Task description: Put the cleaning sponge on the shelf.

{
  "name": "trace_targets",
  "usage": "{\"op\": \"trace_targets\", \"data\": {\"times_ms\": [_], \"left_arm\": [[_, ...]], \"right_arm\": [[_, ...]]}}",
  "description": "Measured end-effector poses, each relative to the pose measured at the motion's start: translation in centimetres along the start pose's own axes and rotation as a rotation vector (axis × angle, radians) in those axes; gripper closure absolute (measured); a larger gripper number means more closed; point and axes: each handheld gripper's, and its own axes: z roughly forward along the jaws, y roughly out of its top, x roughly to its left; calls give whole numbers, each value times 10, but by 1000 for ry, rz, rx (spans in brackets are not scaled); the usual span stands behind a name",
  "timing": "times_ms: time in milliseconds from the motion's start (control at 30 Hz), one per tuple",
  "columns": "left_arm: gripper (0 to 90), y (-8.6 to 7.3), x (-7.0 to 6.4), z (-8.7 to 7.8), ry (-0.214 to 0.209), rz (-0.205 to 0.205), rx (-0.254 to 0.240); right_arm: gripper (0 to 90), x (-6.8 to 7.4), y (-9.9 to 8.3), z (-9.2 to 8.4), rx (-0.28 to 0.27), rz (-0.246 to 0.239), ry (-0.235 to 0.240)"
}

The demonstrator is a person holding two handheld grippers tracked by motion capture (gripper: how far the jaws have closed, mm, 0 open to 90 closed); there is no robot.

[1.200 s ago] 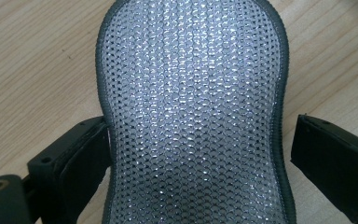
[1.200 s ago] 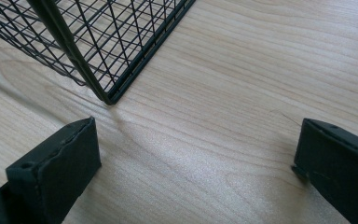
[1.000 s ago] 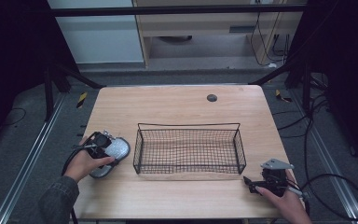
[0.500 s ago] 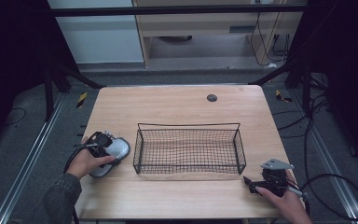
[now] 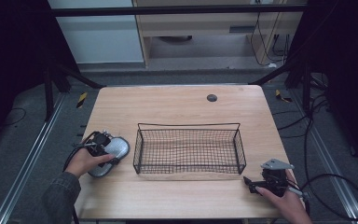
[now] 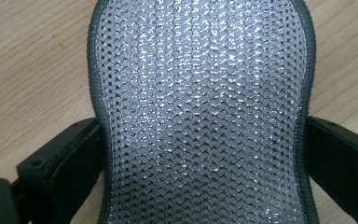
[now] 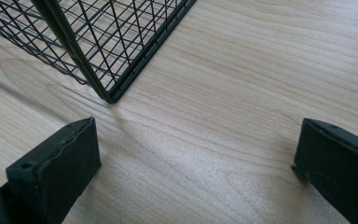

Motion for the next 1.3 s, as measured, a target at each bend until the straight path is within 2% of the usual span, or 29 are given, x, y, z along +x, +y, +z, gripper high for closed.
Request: {"op": "trace_targets", "data": {"times_ms": [167, 300, 433, 567, 633, 700, 767, 867, 1000, 1200, 1300], "left_arm": [[11, -3, -2, -4, -8, 26, 5], [9, -5, -3, -2, -11, 32, 33], [13, -3, -3, -4, -6, 23, 6], [14, -4, -4, -9, -11, 62, -14], [14, -4, -6, -10, -16, 65, -25], [14, -4, -7, -10, -19, 76, -15], [14, -5, -8, -8, -17, 81, 4], [22, -5, -7, -3, -27, 78, 21], [40, -5, -8, -3, -22, 67, 15], [74, -4, -12, -8, -2, 100, 16], [82, -3, -15, -13, -7, 108, 2]], "right_arm": [[5, 0, 0, 0, 0, -1, 0], [5, 0, 0, 0, 0, -1, 0], [5, 1, 0, -1, 3, 12, 6], [5, 0, 0, 0, 0, -1, 0], [5, 0, 0, 0, 2, 8, 5], [4, 0, 0, 0, -2, -7, -3], [5, 1, 0, -1, 3, 11, 6], [5, 0, 0, -1, 2, 7, 3], [5, 0, 0, -1, 2, 5, 4], [5, 0, 0, -1, 1, 5, 4], [5, 0, 0, -1, 2, 5, 4]]}}
